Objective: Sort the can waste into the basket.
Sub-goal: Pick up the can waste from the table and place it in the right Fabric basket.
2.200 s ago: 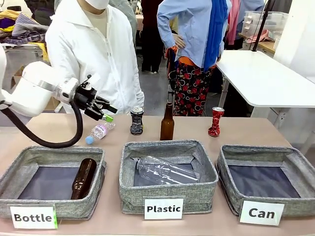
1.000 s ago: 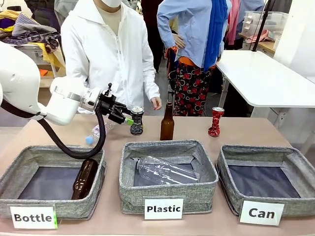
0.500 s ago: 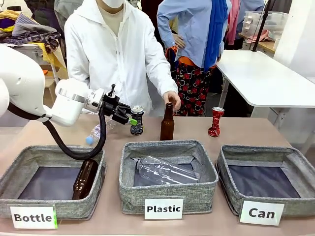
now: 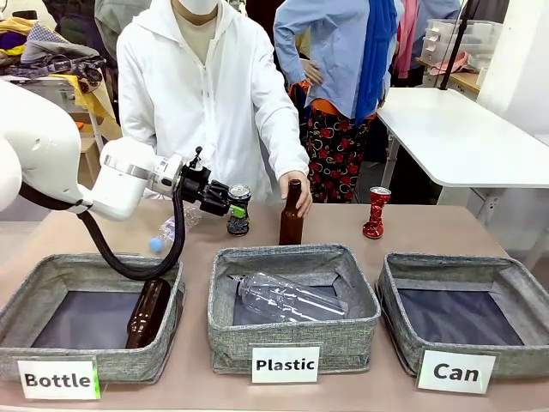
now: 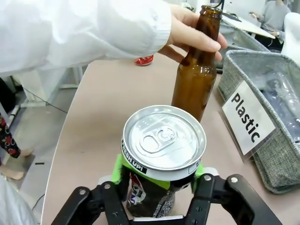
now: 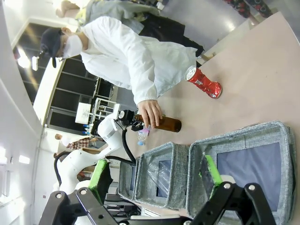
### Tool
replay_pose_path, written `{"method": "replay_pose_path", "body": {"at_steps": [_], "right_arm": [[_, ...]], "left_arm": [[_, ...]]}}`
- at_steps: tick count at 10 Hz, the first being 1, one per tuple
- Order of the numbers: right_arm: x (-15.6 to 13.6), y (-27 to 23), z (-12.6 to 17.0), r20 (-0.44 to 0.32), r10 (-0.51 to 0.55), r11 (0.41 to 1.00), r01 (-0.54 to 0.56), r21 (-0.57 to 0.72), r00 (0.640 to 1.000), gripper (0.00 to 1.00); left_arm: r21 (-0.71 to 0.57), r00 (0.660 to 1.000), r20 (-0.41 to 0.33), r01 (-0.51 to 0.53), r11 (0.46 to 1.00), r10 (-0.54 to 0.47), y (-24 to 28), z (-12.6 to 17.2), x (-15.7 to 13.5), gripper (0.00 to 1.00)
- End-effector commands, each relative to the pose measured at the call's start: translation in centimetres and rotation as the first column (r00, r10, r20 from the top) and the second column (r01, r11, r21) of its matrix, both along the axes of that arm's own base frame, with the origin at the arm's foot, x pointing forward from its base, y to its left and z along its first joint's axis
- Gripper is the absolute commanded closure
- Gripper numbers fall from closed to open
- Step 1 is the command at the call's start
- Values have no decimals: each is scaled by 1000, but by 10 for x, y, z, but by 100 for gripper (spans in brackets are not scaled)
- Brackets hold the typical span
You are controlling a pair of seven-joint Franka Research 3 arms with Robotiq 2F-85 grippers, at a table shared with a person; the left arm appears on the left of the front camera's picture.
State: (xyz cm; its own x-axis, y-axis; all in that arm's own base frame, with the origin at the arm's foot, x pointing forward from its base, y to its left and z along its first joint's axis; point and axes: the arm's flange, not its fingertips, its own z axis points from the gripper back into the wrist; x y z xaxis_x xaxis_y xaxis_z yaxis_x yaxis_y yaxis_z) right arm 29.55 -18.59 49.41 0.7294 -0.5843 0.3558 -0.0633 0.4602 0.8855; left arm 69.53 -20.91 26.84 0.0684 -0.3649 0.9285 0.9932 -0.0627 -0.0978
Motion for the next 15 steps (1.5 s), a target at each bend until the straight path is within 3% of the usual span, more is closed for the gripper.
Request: {"method": "replay_pose_path", "body": {"at_steps": [1, 2, 4, 8, 10, 13, 14, 15], "right_arm": [[3, -1, 0, 38, 1, 1000, -2, 5, 999, 0], [3, -1, 0, 38, 1, 1000, -2, 5, 999, 0], [3, -1, 0, 38, 1, 1000, -2, 5, 999, 0], [3, -1, 0, 38, 1, 1000, -2, 5, 999, 0], [3, -1, 0, 38, 1, 1000, -2, 5, 999, 0], [3, -1, 0, 38, 1, 1000, -2, 5, 999, 0], [3, -1, 0, 38, 1, 1000, -2, 5, 999, 0], [3, -1, 0, 38, 1, 1000, -2, 5, 999, 0]], "left_arm": [[0, 999, 35, 18, 1000, -18, 2, 11, -4, 100], [8, 998, 44, 33, 999, -33, 5, 19, -12, 86], [36, 992, 29, 123, 992, -125, 19, 46, -41, 100], [83, 971, 158, 169, 982, -181, 68, 145, -140, 100], [176, 976, 202, 48, 983, -84, 99, 185, -196, 100], [260, 999, 16, 23, 965, -28, 191, 234, -270, 100], [197, 999, 34, -43, 979, 37, 215, 240, -280, 100], [148, 982, 65, -183, 972, 175, 236, 238, -274, 100]]}}
